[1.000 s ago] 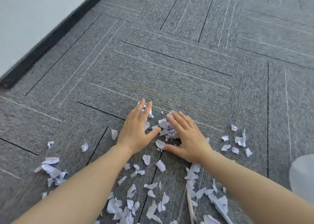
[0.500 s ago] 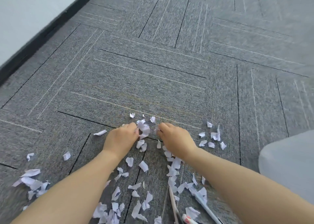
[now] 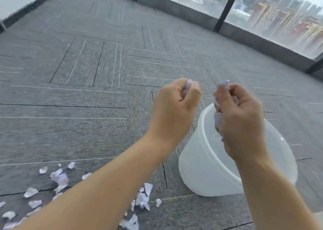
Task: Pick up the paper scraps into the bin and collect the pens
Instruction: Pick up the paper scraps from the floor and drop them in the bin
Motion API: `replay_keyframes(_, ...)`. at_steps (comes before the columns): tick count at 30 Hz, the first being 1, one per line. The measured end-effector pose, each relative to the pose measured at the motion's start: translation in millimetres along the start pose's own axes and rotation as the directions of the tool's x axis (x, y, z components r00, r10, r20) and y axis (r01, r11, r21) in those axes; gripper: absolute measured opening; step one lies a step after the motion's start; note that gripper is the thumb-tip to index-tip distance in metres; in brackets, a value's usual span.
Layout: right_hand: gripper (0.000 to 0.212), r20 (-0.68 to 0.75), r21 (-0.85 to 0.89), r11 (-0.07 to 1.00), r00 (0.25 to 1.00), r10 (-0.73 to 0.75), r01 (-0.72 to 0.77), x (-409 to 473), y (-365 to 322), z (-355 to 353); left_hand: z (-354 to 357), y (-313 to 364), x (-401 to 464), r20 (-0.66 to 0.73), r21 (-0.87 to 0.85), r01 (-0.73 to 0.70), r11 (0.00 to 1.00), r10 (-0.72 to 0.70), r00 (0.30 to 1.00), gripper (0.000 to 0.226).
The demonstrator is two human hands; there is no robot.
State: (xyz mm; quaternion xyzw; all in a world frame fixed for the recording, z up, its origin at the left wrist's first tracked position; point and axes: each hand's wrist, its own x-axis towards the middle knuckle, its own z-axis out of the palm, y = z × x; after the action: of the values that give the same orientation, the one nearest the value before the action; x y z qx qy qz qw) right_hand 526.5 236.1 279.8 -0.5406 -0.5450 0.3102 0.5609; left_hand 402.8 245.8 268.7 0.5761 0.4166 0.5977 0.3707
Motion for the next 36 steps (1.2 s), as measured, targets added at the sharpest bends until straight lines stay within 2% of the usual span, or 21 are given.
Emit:
replay_keyframes(3, 0.03, -0.162, -0.036, 0.988, 0.976, 0.144, -0.151, 7.6, 8.8, -65.5, 72.4, 16.3, 13.8, 0.12, -0.085, 0.019, 0.996, -0.009, 0.993, 0.044)
replay_keyframes(5, 0.031, -0.222, -0.107, 0.958, 0.945, 0.238, -0.267, 8.7, 27.9, -94.1, 108.1, 5.8, 16.0, 0.174, -0.053, 0.086, 0.995, -0.076, 0.982, 0.044)
replay_keyframes(7, 0.034, -0.228, -0.146, 0.918, 0.916, 0.331, -0.368, 5.5, 46.0, -116.0, 133.3, -14.0, 14.1, 0.273, 0.081, 0.197, 0.977, -0.212, 0.939, 0.04)
replay_keyframes(9, 0.037, -0.156, -0.209, 0.879, 0.902, 0.403, -0.429, 4.9, 53.9, -124.1, 137.4, -27.1, 10.8, 0.396, 0.282, 0.291, 0.914, -0.387, 0.833, 0.047)
replay_keyframes(11, 0.032, -0.123, -0.314, 0.833, 0.89, 0.44, -0.455, 6.0, 56.7, -133.3, 140.6, -29.8, 7.4, 0.468, 0.485, 0.241, 0.841, -0.482, 0.74, 0.062)
replay_keyframes(12, 0.027, -0.133, -0.348, 0.823, 0.892, 0.431, -0.449, 6.8, 57.1, -136.7, 140.8, -29.8, 6.4, 0.464, 0.53, 0.206, 0.822, -0.485, 0.741, 0.062)
replay_keyframes(14, 0.017, -0.173, -0.368, 0.84, 0.917, 0.359, -0.399, 7.9, 53.7, -136.1, 135.7, -29.1, 6.3, 0.41, 0.493, 0.179, 0.851, -0.409, 0.815, 0.056)
replay_keyframes(16, 0.018, -0.2, -0.366, 0.876, 0.946, 0.256, -0.315, 7.5, 43.8, -124.4, 126.6, -27.5, 7.6, 0.31, 0.346, 0.157, 0.925, -0.271, 0.911, 0.051)
replay_keyframes(18, 0.018, -0.183, -0.299, 0.932, 0.971, 0.152, -0.203, 3.7, 30.8, -102.7, 109.0, -29.1, 10.0, 0.214, 0.205, 0.108, 0.973, -0.152, 0.965, 0.048)
replay_keyframes(21, 0.02, -0.037, -0.108, 0.993, 0.998, 0.05, -0.053, -11.5, 15.6, -59.6, 60.9, -38.7, 8.3, 0.066, 0.078, 0.044, 0.996, -0.049, 0.997, 0.043)
replay_keyframes(24, 0.02, 0.163, -0.021, 0.999, 0.986, 0.041, -0.038, -32.7, 26.4, -7.7, -4.8, -73.1, -12.3, -0.069, 0.227, 0.053, 0.972, -0.038, 0.997, 0.037)
replay_keyframes(27, 0.015, 0.35, -0.218, 0.976, 0.934, 0.075, 0.003, -56.6, 74.2, 46.8, -75.6, -132.5, -56.6, -0.111, 0.504, 0.209, 0.838, -0.177, 0.978, 0.031)
replay_keyframes(30, 0.023, 0.523, -0.411, 0.912, 0.824, 0.22, 0.017, -79.7, 147.5, 84.6, -138.4, -185.1, -109.6, -0.085, 0.727, 0.32, 0.608, -0.383, 0.92, 0.041)
replay_keyframes(33, 0.045, 0.622, -0.55, 0.83, 0.708, 0.334, 0.092, -97.7, 206.4, 98.0, -180.2, -213.7, -149.9, -0.097, 0.886, 0.324, 0.333, -0.549, 0.83, 0.057)
replay_keyframes(34, 0.051, 0.637, -0.589, 0.796, 0.687, 0.35, 0.141, -100.6, 219.4, 100.6, -188.9, -218.9, -158.5, -0.104, 0.914, 0.305, 0.268, -0.573, 0.813, 0.061)
replay_keyframes(36, 0.058, 0.661, -0.63, 0.738, 0.665, 0.348, 0.24, -100.6, 239.8, 106.0, -196.0, -226.5, -168.2, -0.101, 0.933, 0.29, 0.216, -0.615, 0.782, 0.067)
